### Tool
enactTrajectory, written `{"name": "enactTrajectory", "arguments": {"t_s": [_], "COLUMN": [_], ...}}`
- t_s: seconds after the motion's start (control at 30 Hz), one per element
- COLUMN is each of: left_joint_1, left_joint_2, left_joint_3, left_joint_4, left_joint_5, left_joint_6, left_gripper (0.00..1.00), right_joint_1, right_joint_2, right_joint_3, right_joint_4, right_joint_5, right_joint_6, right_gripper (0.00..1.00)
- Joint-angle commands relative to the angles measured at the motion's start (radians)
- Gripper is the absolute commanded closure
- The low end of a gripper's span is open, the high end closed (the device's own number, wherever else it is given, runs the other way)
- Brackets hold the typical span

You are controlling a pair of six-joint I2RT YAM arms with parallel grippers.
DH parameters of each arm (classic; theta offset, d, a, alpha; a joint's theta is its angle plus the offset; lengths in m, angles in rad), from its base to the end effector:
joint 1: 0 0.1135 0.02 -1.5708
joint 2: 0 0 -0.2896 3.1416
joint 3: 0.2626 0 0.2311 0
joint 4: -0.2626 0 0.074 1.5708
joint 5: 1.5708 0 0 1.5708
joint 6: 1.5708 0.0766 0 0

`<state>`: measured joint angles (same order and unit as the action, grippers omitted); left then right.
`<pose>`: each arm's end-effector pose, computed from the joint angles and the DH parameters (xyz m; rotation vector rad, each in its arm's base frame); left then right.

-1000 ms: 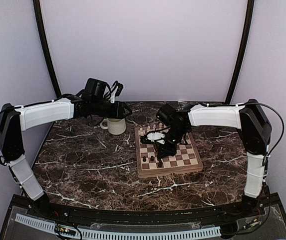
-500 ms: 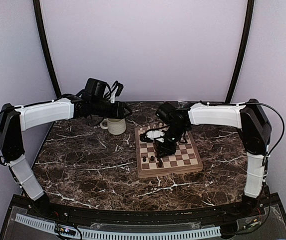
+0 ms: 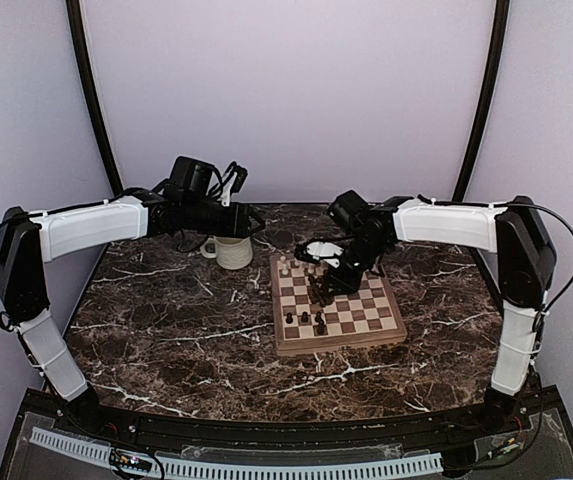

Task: Set up the chess pieces on the board
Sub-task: Place the pawn at f7, then pick up the knight from the chessboard.

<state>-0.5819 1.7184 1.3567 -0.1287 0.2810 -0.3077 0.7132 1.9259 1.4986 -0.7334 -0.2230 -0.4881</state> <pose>0.3415 -0.2501 0.3076 0.4723 2.0953 -0.8255 0.2974 0.2797 0.2108 -1.5990 2.2213 0.3683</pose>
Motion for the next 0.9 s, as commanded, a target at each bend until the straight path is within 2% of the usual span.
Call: {"name": "enactTrajectory", "arguments": {"t_s": [0.0,0.37,0.67,0.87], "left_joint_1": [-0.004,-0.004,-0.003,-0.003], "left_joint_2": [-0.008,-0.009,-0.007,-0.005], "left_joint_3": [0.012,0.013,0.013,0.014], "left_joint_4": [0.001,0.0,-0.001,-0.001], "left_joint_5": [0.016,0.016,0.015,0.019], "left_joint_6": [0.009,0.01,0.01,0.01], "left_gripper": [0.55,0.55,0.55,0.55], "right_joint_1": [0.006,0.006,0.005,0.006], "right_joint_2": [-0.003,0.053,0.08,0.084], "right_joint_3": [-0.025,-0.015,-0.015,-0.015], "right_joint_4": [0.057,0.057,0.047,0.026], "right_joint_5": [0.082,0.088,0.085,0.074], "right_joint_6": [0.056,0.073,0.081,0.083], "right_gripper": [0.72,0.71,0.67,0.59]}}
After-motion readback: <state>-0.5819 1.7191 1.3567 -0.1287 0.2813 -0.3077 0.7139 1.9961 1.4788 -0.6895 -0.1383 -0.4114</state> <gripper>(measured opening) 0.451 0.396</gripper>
